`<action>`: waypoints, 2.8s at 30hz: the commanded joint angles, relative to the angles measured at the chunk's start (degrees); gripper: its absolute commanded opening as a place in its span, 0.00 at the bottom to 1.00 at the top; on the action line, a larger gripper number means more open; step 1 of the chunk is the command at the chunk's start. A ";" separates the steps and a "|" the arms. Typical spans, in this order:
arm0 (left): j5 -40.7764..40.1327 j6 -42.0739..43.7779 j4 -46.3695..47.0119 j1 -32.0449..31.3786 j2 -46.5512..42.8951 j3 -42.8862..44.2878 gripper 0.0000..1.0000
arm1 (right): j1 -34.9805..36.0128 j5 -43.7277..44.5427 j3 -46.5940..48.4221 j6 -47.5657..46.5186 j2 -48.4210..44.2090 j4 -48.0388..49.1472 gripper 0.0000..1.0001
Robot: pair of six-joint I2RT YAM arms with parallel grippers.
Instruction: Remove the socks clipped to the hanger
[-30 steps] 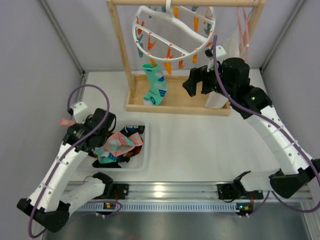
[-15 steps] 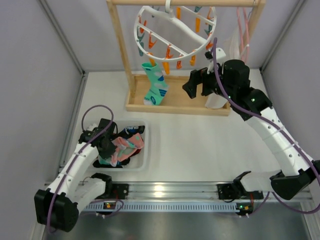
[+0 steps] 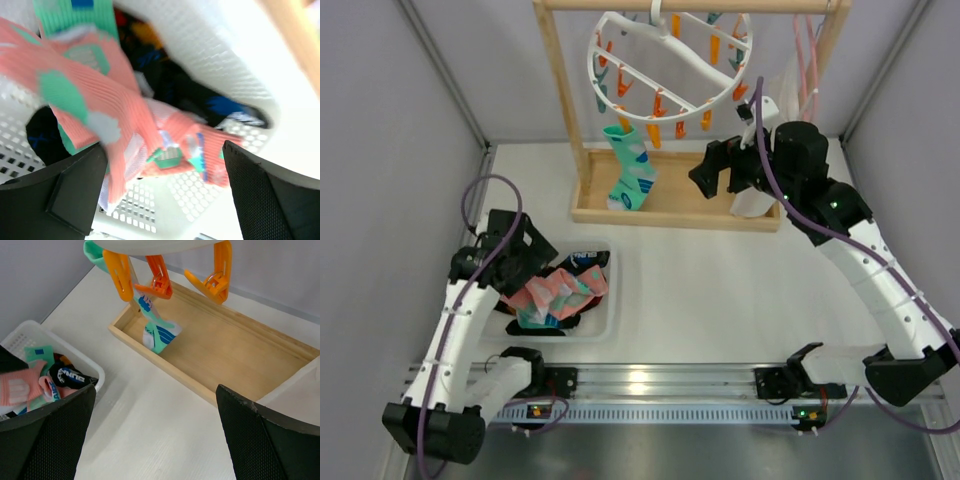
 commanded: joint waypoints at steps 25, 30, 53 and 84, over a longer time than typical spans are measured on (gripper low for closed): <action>40.07 18.80 65.17 0.19 20.05 6.06 0.98 | -4.97 -3.94 4.74 0.78 -3.23 1.10 0.99; 43.14 25.20 69.31 0.19 29.03 9.75 0.98 | -5.05 -3.58 1.32 0.78 -7.97 3.03 0.99; 27.34 35.24 78.99 -11.76 45.12 18.90 0.41 | -5.05 -7.46 5.35 -2.83 -10.35 -1.71 0.99; 15.83 31.53 81.96 -17.32 31.23 0.97 0.97 | -5.05 -8.06 0.43 4.47 -15.27 3.56 0.99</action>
